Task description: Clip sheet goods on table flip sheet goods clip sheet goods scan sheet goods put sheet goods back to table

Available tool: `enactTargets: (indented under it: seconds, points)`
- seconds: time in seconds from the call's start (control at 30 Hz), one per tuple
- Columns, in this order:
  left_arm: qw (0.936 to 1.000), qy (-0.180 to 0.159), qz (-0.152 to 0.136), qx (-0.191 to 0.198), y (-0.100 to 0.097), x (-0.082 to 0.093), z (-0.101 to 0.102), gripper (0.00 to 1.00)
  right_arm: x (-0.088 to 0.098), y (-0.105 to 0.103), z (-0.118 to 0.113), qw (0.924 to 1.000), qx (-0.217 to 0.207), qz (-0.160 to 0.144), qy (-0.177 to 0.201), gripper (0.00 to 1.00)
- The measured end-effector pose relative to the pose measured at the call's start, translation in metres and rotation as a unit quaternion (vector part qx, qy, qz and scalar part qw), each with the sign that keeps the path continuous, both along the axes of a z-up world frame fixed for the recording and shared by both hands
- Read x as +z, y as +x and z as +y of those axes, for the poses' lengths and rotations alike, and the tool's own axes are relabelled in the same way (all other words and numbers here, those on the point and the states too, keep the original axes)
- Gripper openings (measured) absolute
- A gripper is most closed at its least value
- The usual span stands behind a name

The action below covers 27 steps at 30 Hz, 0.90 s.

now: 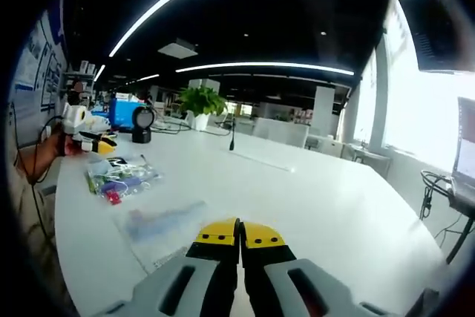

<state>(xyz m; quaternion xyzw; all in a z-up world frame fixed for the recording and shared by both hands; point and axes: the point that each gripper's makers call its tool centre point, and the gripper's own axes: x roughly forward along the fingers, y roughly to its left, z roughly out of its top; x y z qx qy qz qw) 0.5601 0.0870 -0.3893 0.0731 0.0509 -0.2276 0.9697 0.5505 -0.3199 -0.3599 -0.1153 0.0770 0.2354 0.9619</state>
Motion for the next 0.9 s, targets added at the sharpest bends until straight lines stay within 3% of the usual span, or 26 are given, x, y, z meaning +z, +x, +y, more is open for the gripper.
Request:
enactTargets:
  seconds: [0.47, 0.9]
  points:
    - [1.0, 0.001, -0.001, 0.0, 0.0, 0.0, 0.0, 0.1, -0.004, 0.009, -0.003, 0.9988, -0.017, 0.045, -0.011, 0.0]
    - [1.0, 0.001, -0.002, 0.001, -0.003, 0.001, 0.0, 0.1, -0.002, 0.019, -0.005, 0.9975, -0.023, 0.058, -0.032, 0.0]
